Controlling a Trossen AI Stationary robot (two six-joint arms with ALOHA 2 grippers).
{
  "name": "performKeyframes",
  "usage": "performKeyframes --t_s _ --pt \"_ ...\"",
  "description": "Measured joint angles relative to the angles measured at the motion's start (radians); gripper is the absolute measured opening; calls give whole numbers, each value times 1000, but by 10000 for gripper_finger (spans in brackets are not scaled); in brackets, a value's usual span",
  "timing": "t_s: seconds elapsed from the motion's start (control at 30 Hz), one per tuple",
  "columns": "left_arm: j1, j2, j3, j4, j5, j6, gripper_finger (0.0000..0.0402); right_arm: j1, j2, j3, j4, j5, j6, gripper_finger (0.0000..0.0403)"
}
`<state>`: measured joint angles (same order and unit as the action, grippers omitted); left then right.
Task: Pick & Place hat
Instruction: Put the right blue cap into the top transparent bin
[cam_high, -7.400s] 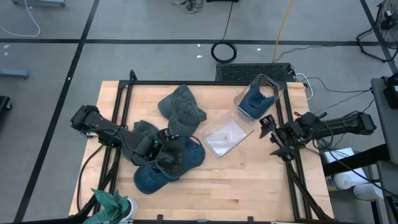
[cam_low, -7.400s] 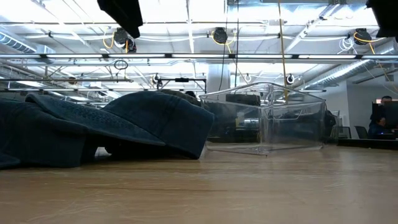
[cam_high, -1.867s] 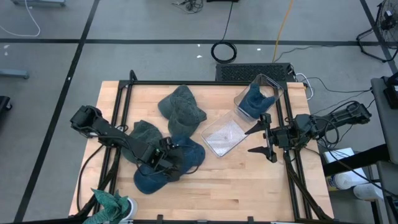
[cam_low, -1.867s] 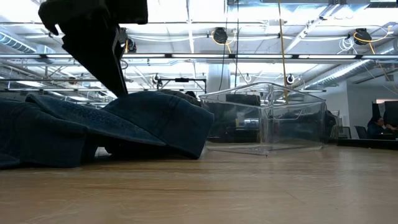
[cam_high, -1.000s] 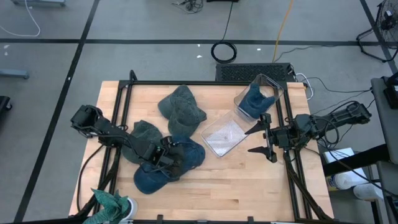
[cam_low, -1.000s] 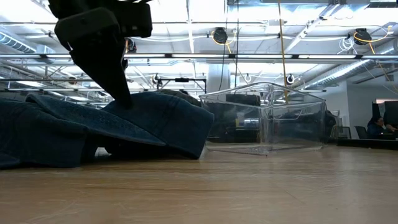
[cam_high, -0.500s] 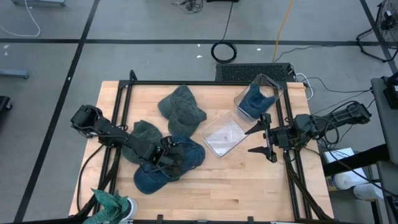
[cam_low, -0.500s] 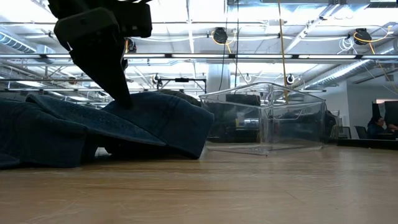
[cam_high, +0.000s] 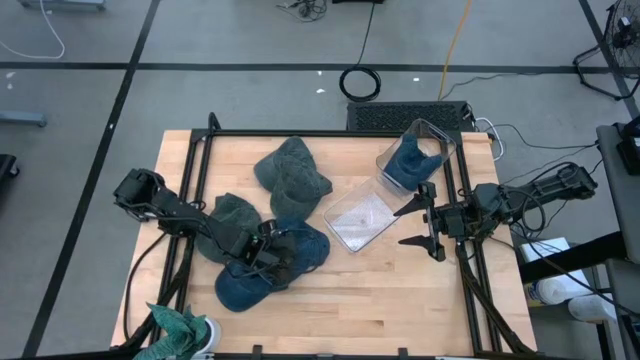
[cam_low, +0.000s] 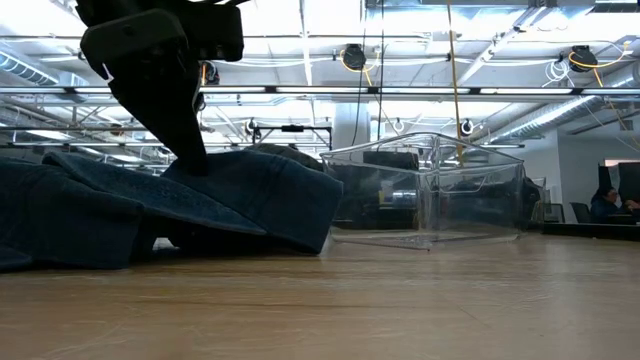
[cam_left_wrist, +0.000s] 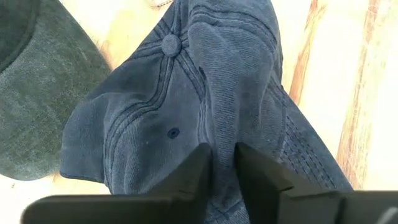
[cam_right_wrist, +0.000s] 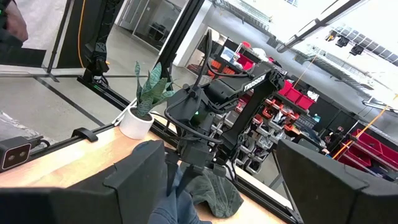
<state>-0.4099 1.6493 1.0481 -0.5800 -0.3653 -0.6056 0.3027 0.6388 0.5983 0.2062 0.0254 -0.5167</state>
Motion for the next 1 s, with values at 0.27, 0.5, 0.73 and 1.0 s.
performKeyframes --t_s 0.27,0.5,0.73,1.0 --pt "0 0 0 0 1 0 8 0 0 0 0 0 0 297" --pt "0 0 0 0 1 0 32 0 0 0 0 0 0 297" --pt "0 0 0 0 1 0 22 0 0 0 0 0 0 297" --pt "0 0 0 0 1 6 23 0 0 0 0 0 0 297"
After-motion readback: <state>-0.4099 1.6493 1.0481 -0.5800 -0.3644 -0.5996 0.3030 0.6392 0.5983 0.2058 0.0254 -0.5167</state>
